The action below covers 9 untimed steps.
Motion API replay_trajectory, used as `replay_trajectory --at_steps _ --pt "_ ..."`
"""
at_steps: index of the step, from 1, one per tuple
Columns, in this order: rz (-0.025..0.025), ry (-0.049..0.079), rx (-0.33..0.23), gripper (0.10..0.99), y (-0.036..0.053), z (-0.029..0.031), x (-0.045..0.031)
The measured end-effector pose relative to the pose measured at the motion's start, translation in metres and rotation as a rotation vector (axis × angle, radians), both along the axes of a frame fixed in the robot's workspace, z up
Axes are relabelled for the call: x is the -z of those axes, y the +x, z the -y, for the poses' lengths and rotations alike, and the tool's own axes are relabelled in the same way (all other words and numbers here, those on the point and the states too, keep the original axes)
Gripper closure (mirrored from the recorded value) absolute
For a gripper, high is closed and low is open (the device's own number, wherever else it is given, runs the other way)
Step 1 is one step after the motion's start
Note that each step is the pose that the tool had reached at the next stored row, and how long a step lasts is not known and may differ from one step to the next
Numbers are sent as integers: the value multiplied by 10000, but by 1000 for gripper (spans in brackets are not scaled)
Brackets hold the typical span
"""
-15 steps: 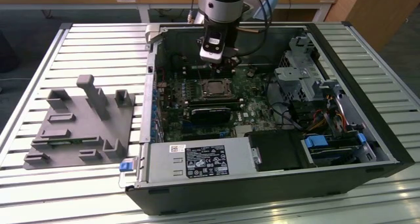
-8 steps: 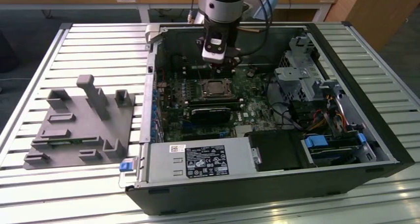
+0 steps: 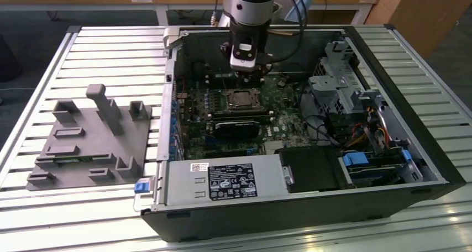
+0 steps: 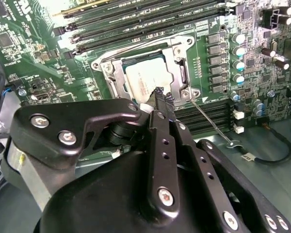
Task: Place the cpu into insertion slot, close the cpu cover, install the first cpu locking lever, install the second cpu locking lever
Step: 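Install the first cpu locking lever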
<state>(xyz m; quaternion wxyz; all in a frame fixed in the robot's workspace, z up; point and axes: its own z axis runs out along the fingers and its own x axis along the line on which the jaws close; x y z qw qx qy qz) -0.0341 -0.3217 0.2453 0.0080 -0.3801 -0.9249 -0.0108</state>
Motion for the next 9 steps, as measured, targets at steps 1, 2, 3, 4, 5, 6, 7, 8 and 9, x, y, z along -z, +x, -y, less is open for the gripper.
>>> replay_trajectory --at_steps 1,2,3,4,5,6,7,8,9 --pt "0 0 -37 980 0 0 0" --pt "0 -1 -81 980 0 0 0" --pt "-1 -1 -129 980 0 0 0" --pt "0 -1 -178 980 0 0 0" --pt "-1 -2 -224 980 0 0 0" --pt "-1 -1 -268 980 0 0 0" --pt "-1 -2 -312 980 0 0 -1" --pt "-1 -2 -355 980 0 0 -1" --pt "-1 -1 -401 980 0 0 0"
